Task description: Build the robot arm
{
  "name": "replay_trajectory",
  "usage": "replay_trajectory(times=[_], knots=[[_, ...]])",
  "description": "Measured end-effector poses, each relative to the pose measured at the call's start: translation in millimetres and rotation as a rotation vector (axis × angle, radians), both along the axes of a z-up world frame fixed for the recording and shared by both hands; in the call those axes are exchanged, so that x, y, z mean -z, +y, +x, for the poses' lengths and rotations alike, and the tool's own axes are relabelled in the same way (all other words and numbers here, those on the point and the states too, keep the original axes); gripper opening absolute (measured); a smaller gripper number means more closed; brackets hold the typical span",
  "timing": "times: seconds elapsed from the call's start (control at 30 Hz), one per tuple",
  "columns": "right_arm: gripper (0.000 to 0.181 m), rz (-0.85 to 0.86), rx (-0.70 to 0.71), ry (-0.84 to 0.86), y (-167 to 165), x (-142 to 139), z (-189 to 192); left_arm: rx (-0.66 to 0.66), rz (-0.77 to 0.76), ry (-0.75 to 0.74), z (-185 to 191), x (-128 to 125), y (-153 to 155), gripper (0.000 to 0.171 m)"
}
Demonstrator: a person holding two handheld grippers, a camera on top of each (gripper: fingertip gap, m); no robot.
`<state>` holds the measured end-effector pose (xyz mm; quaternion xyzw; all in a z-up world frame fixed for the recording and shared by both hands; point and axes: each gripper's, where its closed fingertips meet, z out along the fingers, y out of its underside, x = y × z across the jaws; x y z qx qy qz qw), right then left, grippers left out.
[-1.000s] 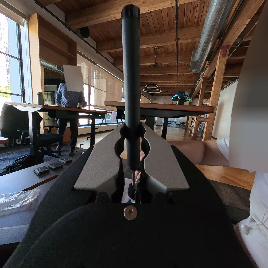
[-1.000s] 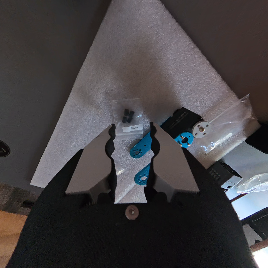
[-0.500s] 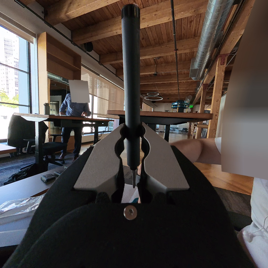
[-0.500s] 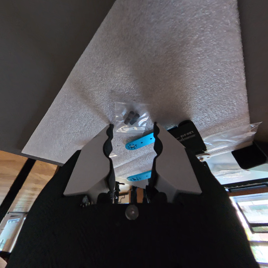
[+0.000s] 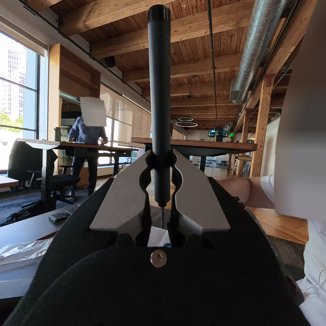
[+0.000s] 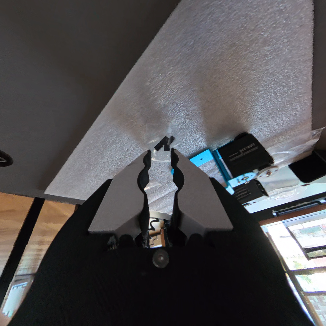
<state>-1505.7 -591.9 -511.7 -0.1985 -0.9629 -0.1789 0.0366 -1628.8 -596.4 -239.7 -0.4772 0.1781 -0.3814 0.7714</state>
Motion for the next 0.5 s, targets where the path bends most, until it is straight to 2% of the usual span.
replay_trajectory(times=[0.17, 0.27, 0.43, 0.5], knots=[[0.021, -0.019, 0.078, 0.051, 9.2, -19.0, 24.4, -0.003, -0.004, -0.007, -2.6, 0.2, 0.8, 0.016], [0.022, -0.015, 0.138, 0.066, 28.0, -38.1, 41.7, -0.009, -0.002, -0.007, -4.6, -0.4, 0.1, 0.016], [0.021, -0.015, 0.304, 0.095, 86.9, -74.8, 50.3, -0.017, -0.011, -0.003, -6.4, 1.4, 2.6, 0.016], [0.022, -0.037, 0.395, 0.086, 114.7, -77.4, 45.2, -0.016, -0.019, -0.001, -5.8, 3.5, 4.8, 0.016]])
